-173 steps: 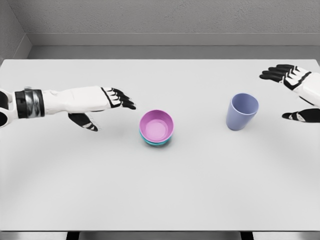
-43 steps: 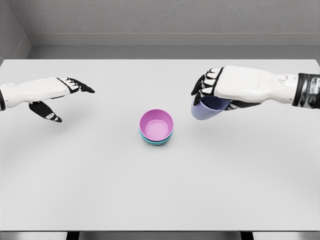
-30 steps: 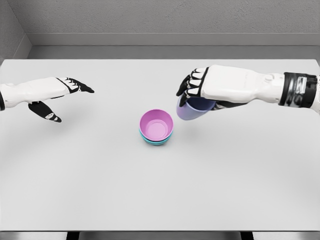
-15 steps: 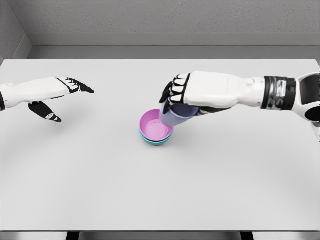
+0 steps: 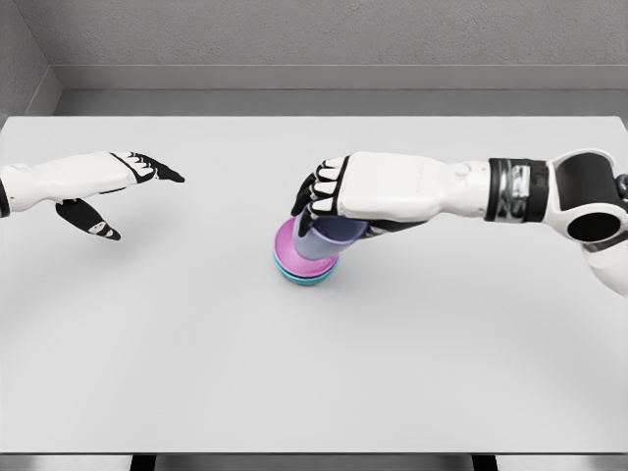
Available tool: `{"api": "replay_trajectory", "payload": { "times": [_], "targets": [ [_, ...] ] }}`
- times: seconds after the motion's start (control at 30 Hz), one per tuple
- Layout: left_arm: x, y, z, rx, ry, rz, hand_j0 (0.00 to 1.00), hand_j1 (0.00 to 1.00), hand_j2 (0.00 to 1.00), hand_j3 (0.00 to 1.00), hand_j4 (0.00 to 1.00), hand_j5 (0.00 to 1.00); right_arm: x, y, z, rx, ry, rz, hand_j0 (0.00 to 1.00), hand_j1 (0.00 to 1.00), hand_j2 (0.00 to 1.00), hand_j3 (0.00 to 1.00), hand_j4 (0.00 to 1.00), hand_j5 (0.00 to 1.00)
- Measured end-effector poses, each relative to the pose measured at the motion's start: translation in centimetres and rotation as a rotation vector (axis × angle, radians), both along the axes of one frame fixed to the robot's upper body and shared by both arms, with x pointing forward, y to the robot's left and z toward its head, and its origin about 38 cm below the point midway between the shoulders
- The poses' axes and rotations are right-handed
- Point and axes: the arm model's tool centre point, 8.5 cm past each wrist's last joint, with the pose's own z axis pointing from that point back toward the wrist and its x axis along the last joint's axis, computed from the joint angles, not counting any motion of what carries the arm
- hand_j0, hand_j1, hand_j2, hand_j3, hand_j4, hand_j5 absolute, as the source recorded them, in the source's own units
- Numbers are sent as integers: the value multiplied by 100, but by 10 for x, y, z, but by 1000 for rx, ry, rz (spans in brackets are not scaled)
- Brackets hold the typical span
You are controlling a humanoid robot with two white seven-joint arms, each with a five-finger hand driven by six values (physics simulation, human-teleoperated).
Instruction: Stacking bowl and cup with both arms
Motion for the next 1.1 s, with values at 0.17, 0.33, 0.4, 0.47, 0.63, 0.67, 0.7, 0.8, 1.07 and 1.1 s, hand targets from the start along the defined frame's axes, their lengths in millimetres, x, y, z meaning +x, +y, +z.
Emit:
{"api": "replay_trajectory", "payload": {
  "times": [0.17,0.33,0.4,0.47,0.63,0.67,0.7,0.8,1.07,1.1],
  "targets": [
    [0,0,0,0,0,0,100,100,100,100,100,100,8,-2,-10,-7,29,-23,56,56,56,56,56,56],
    [0,0,0,0,0,0,100,100,100,100,100,100,9,2,-17,-12,48,-21,56,56,56,56,56,56],
    [0,0,0,0,0,0,100,100,100,100,100,100,9,3,-19,-14,54,-19,56,56,56,56,56,56],
    [0,0,0,0,0,0,100,100,100,100,100,100,10,4,-22,-16,61,-19,56,56,56,56,56,56],
    [0,0,0,0,0,0,100,100,100,100,100,100,16,0,-26,-23,75,-41,56,56,56,56,56,56],
    [0,0,0,0,0,0,100,100,100,100,100,100,18,-1,-26,-25,77,-46,56,56,56,56,56,56],
    [0,0,0,0,0,0,100,100,100,100,100,100,19,-1,-27,-26,78,-50,56,56,56,56,56,56],
    [0,0,0,0,0,0,100,100,100,100,100,100,21,0,-28,-27,82,-53,56,56,56,56,56,56],
    [0,0,0,0,0,0,100,100,100,100,100,100,25,13,-33,-24,96,-38,56,56,56,56,56,56],
    [0,0,0,0,0,0,100,100,100,100,100,100,26,14,-34,-27,97,-40,57,57,57,57,57,57]
  ]
}}
